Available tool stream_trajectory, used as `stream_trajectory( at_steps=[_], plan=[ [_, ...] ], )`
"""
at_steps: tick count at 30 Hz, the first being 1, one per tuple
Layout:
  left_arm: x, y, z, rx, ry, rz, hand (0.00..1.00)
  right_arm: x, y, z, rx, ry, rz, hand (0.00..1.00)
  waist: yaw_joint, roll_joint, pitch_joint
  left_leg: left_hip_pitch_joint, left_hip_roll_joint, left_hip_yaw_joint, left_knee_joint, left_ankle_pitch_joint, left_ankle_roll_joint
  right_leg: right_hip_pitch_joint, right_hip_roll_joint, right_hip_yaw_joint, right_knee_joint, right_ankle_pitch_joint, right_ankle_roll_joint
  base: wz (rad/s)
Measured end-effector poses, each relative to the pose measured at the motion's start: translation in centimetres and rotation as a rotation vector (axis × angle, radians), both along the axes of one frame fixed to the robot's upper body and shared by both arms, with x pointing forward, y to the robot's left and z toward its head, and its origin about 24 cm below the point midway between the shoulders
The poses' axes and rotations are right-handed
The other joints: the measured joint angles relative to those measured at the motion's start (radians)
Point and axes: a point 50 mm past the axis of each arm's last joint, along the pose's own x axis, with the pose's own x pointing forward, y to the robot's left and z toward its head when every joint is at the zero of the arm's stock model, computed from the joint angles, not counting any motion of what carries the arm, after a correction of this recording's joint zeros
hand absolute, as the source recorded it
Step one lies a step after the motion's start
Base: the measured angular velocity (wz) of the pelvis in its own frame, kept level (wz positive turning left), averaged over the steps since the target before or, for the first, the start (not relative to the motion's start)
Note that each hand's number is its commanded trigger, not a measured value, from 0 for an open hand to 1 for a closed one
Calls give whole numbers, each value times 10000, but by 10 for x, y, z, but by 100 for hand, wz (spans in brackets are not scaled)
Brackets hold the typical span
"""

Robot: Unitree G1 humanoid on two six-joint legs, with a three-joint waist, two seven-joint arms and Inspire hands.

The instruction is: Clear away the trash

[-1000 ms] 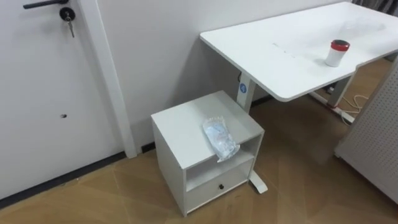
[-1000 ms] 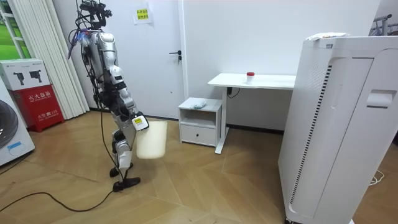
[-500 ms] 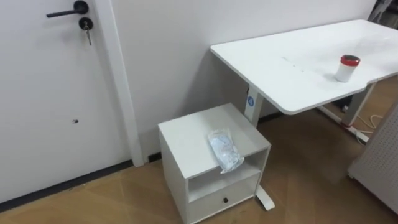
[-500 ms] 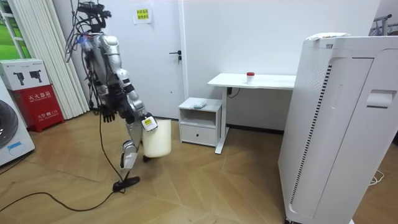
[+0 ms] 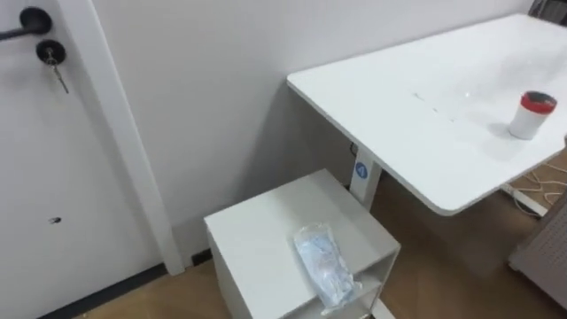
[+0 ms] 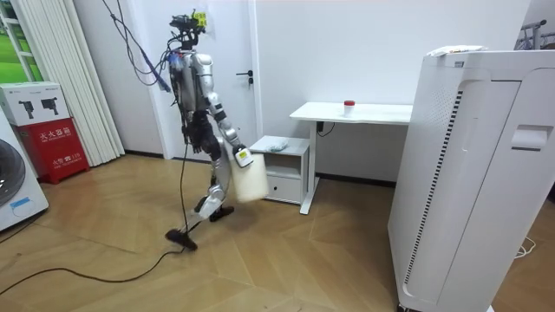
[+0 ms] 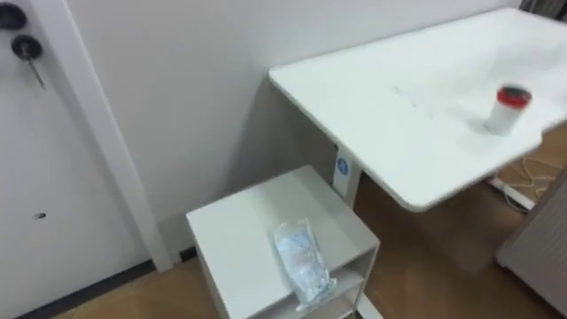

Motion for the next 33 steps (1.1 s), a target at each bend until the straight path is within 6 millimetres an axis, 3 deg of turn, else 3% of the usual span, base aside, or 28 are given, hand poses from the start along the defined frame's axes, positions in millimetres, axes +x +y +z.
stream_trajectory(
  at_steps=[2,3,5,7,8,12,19,22,27,31,33],
  plan=[
    [9,-2,2,-57,-539,-50,0,6,3,1,47,-249,217,100,30,154,-38,318,182,-26,-461,23,-44,-682,63,-421,-616,-698,-55,-14],
    [14,-4,3,-80,-827,-117,0,8,5,1,84,-311,392,100,65,245,-20,538,286,-38,-742,41,-74,-966,143,-602,-1649,-905,-91,-9],
    [16,-7,4,-146,-989,-194,0,9,8,1,80,-385,592,100,110,271,-29,862,338,44,-1191,91,-155,-1230,208,-698,-3567,-905,-102,-18],
    [18,-10,4,-226,-1073,-408,0,12,9,2,-12,-549,715,100,125,170,-86,1015,318,206,-1324,59,-215,-1305,314,-696,-5613,-281,-231,-17],
    [18,-14,3,-311,-1064,-459,0,13,9,2,-112,-606,785,100,112,299,-108,1083,406,143,-1284,25,-285,-1271,525,-589,-6000,258,-151,-6],
    [25,-13,6,-101,-1356,-646,0,16,15,2,-174,-645,1390,100,68,386,-64,1228,549,-107,-1574,93,-416,-708,939,-564,-7083,551,-187,-11],
    [75,-15,27,1100,-3058,-1843,0,25,17,4,-241,-1000,1731,100,1,367,15,936,592,-79,-1803,129,-486,-1056,1039,-573,-7344,666,-204,-1],
    [109,-21,42,1713,-3949,-2120,0,32,16,4,-323,-875,1724,100,-184,458,70,417,615,-87,-1674,138,-495,-1472,1039,-592,-7309,793,-219,0],
    [150,-32,68,3311,-5311,-3449,0,47,15,9,-379,-1298,1530,100,-719,616,170,-518,677,44,-1181,138,-489,-2492,1006,-388,-6793,827,-255,-8],
    [169,-36,83,3965,-6046,-3649,0,52,12,11,-356,-1648,1127,100,-1144,726,249,-1175,714,284,-910,154,-460,-3416,874,-373,-6203,793,-377,-17],
    [176,-36,88,4211,-6267,-3768,0,55,8,14,-339,-1871,760,100,-1601,821,306,-1508,723,343,-748,152,-457,-3855,846,-277,-5899,770,-419,-12]
  ],
)
